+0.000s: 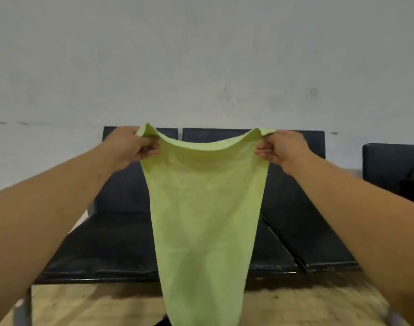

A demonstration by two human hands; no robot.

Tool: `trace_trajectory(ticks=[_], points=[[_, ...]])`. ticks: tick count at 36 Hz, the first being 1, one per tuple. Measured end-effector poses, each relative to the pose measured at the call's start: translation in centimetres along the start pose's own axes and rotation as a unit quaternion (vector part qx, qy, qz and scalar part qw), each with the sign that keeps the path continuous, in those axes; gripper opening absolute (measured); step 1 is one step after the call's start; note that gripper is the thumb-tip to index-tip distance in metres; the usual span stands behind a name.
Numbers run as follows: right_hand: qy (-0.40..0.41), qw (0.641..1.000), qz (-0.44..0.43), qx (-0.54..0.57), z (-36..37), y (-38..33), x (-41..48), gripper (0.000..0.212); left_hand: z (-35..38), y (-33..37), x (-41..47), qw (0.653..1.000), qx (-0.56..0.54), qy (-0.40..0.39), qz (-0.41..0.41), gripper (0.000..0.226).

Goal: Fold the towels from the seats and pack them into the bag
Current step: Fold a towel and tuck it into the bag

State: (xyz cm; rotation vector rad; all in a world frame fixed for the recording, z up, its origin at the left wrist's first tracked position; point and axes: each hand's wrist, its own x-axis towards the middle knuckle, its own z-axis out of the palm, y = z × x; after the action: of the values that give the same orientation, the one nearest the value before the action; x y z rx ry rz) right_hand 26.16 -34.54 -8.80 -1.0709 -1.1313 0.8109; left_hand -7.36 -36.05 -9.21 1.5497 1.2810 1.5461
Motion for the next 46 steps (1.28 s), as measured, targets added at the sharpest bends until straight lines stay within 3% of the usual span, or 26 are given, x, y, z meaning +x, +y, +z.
trace_trajectory(ticks=[1, 5, 9, 14, 16, 19, 22, 25, 31, 41, 46], points=[[0.010, 1.000, 0.003, -0.006, 0.0, 0.1, 0.2, 0.007, -0.1, -0.2, 0.0, 1.000, 0.020, 0.014, -0.004, 0.011], [0.048, 0.997, 0.008, -0.057, -0.5, 1.8, 0.9, 0.017, -0.5, -1.3, -0.7, 0.998, 0.030, 0.057, -0.001, 0.012], [-0.015, 0.998, 0.059, 0.022, -1.2, 3.7, 0.4, 0.023, -0.8, -2.6, -1.4, 0.999, -0.030, 0.020, -0.023, 0.018], [-0.056, 0.996, 0.049, -0.043, -1.0, 5.3, -0.5, 0.016, -0.1, -3.8, -1.4, 0.998, -0.037, 0.030, -0.049, 0.019], [-0.035, 0.996, 0.055, -0.067, -0.9, 6.2, -0.1, 0.013, 0.0, -4.5, -1.3, 0.996, -0.021, 0.057, -0.071, 0.028], [0.064, 0.989, 0.063, -0.119, -0.9, 7.7, 1.2, 0.006, 0.5, -5.8, -1.2, 0.987, 0.044, 0.100, -0.117, 0.033], [0.104, 0.981, 0.069, -0.148, 0.2, 8.6, 0.6, 0.023, 2.3, -6.5, -1.2, 0.981, 0.072, 0.108, -0.145, 0.037], [0.076, 0.986, 0.058, -0.139, 2.2, 9.2, -0.7, 0.027, 4.1, -6.7, -1.8, 0.985, 0.094, 0.075, -0.123, 0.039], [0.009, 0.993, -0.006, -0.121, 6.2, 10.1, -4.0, 0.041, 7.6, -6.6, -3.0, 0.998, 0.020, -0.013, -0.058, 0.012], [-0.047, 0.983, -0.089, -0.151, 8.6, 11.6, -7.1, 0.028, 10.8, -7.6, -3.8, 0.994, -0.028, -0.101, -0.023, 0.013], [-0.068, 0.991, -0.060, -0.094, 7.7, 11.5, -7.0, 0.021, 9.8, -7.7, -4.2, 0.973, -0.084, -0.213, -0.027, 0.018]])
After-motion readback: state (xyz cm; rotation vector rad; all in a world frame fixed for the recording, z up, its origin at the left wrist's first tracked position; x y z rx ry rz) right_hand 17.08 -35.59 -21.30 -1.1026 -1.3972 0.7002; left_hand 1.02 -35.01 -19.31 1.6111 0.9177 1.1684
